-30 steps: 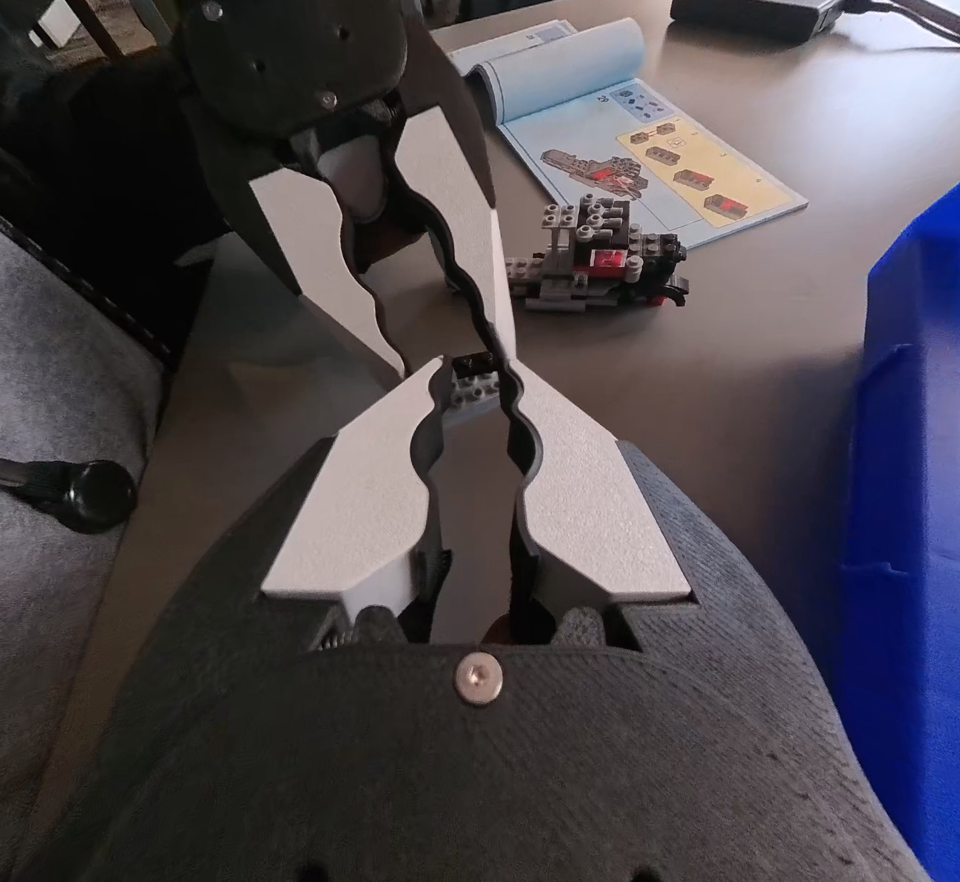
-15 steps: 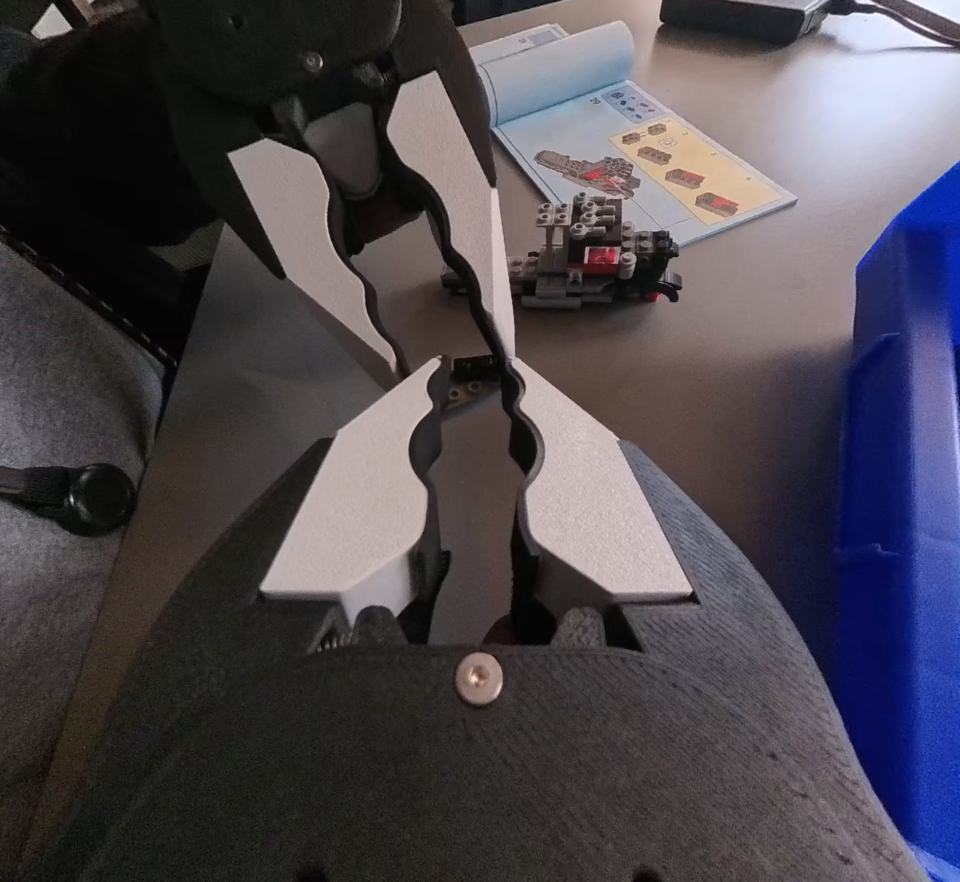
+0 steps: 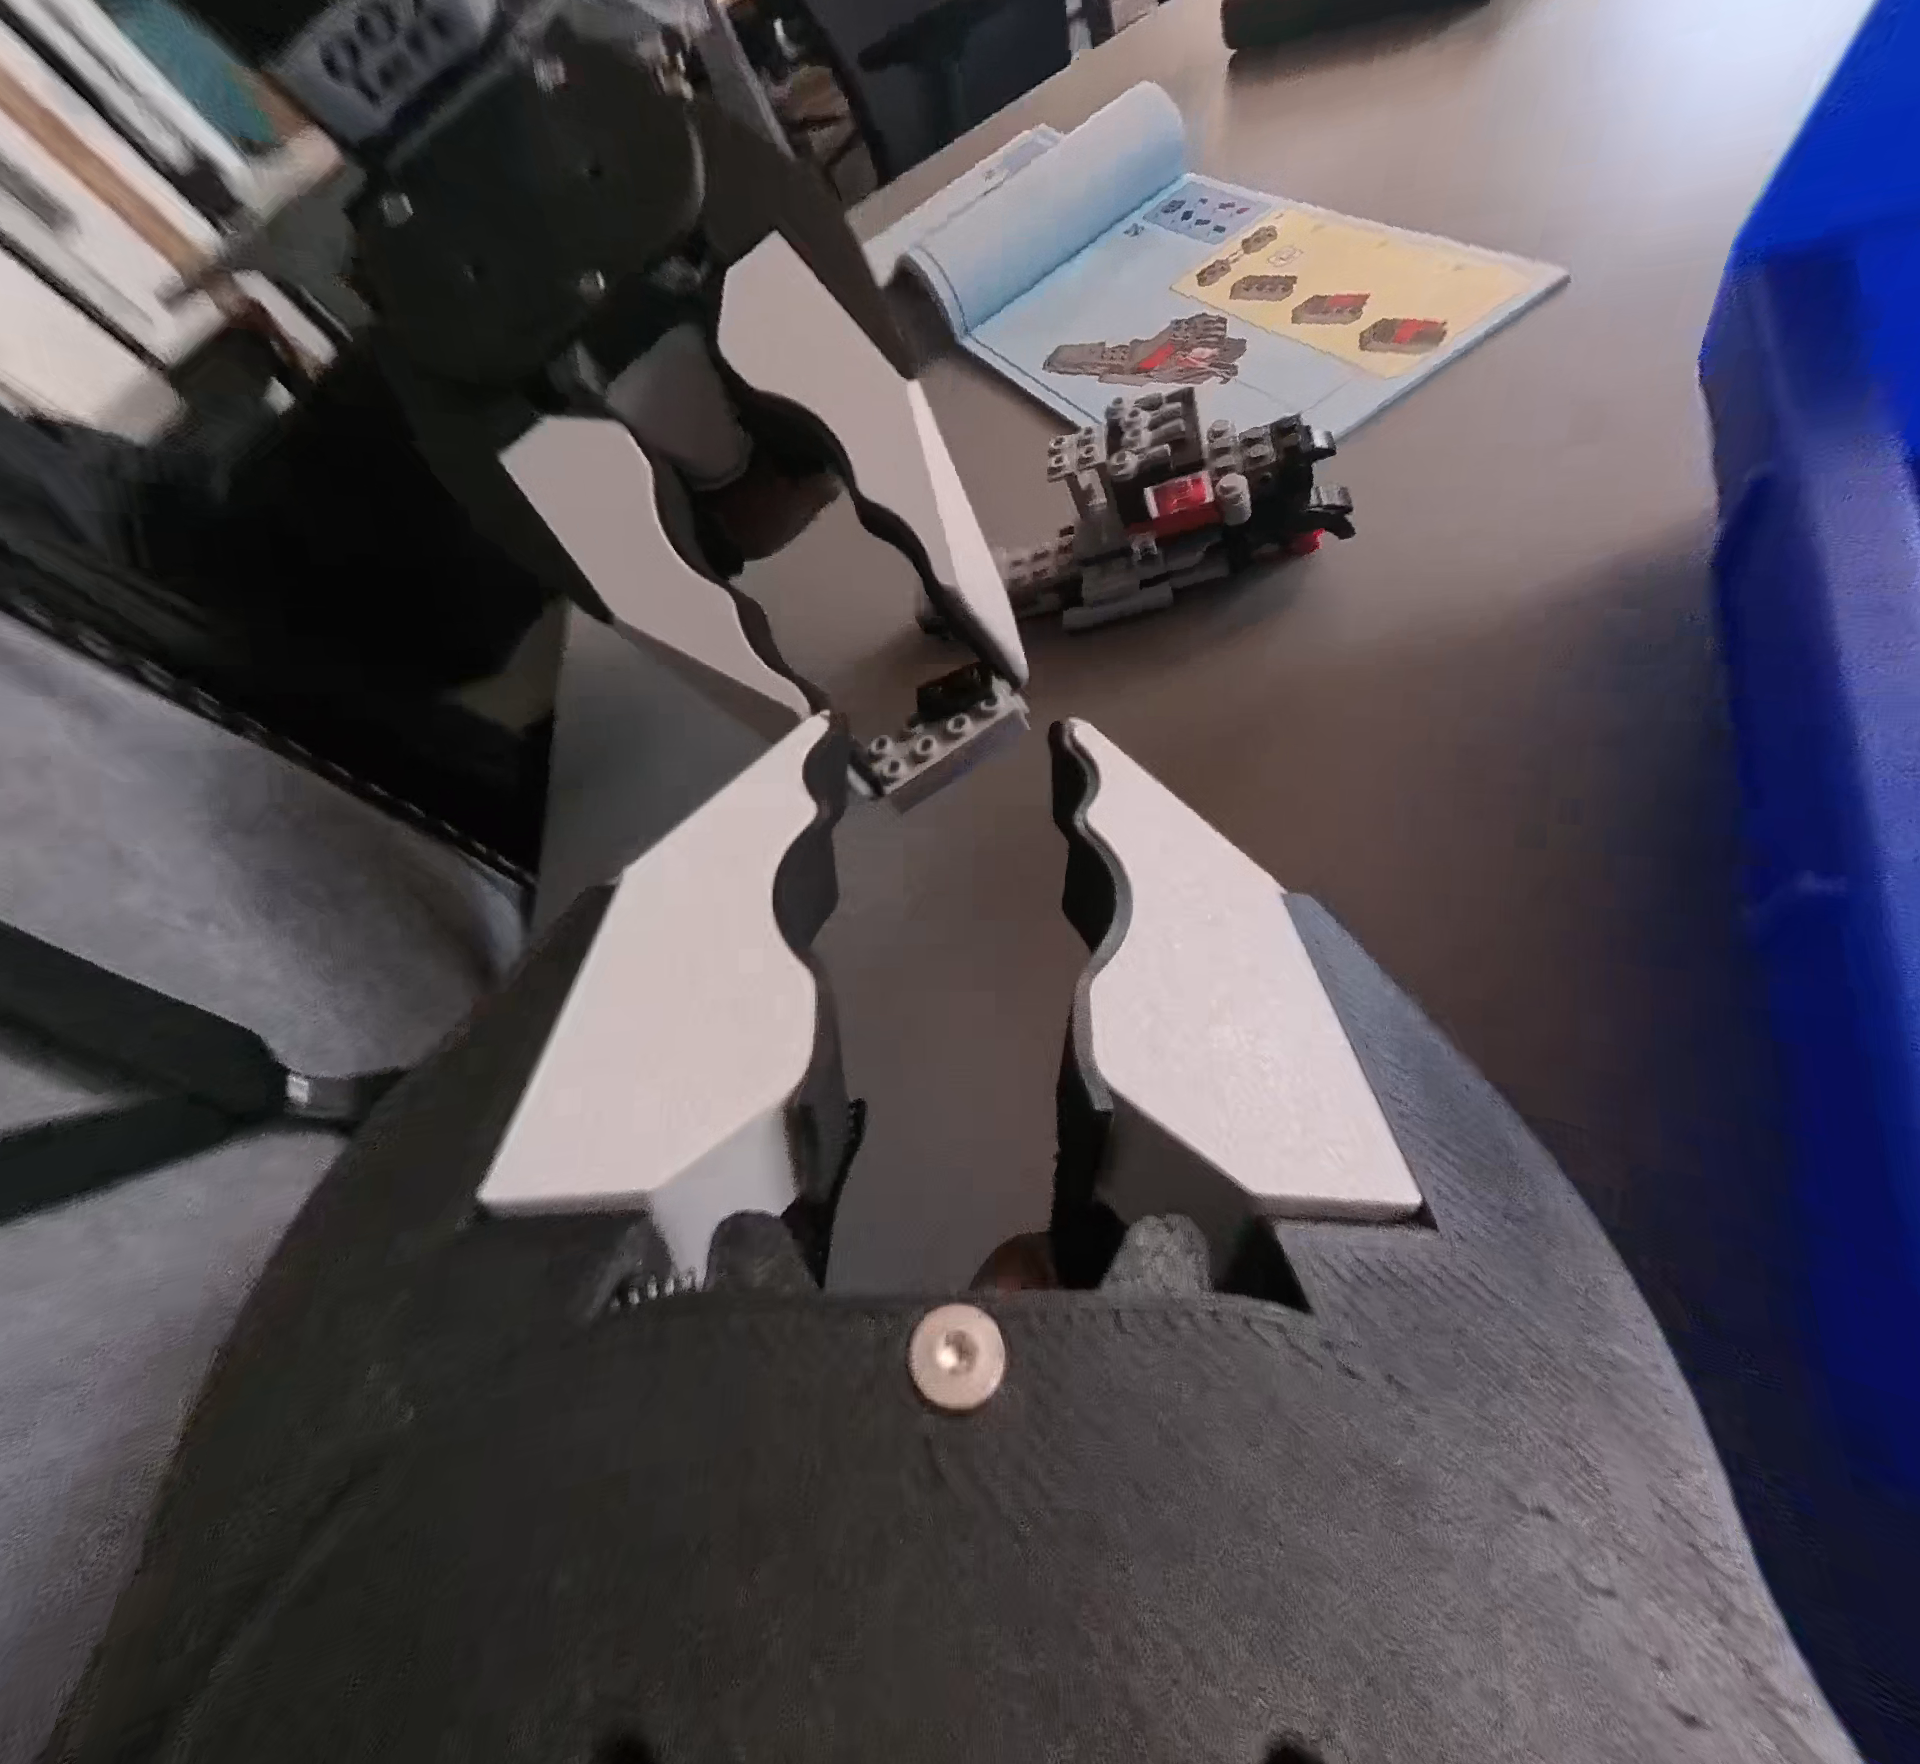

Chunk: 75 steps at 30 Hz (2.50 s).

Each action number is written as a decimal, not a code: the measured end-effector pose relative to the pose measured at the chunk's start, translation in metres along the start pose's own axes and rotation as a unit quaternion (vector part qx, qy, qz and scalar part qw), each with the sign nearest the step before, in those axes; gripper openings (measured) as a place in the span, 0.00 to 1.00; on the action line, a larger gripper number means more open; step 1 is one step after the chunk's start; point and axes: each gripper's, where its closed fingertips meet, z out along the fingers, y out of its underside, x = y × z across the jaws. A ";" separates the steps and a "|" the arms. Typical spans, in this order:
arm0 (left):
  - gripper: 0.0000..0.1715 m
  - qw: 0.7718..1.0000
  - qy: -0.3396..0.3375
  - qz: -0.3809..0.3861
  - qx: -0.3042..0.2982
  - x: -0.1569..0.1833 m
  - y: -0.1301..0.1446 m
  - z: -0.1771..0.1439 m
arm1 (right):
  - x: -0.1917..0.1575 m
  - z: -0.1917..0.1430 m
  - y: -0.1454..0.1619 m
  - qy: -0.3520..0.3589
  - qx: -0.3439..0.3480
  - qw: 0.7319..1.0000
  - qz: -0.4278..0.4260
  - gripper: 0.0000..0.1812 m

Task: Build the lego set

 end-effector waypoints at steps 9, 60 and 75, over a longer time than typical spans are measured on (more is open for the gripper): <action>0.21 0.998 0.034 0.053 -0.008 0.008 -0.005 -0.018 | -0.016 -0.003 -0.004 -0.067 0.076 0.973 0.208 0.19; 0.28 0.855 0.181 -0.450 0.182 0.001 -0.029 -0.041 | -0.039 0.003 0.002 -0.159 0.178 0.885 0.401 0.05; 0.12 0.775 0.240 -0.550 0.200 0.023 -0.029 -0.021 | -0.041 0.006 0.000 -0.139 0.175 0.904 0.365 0.05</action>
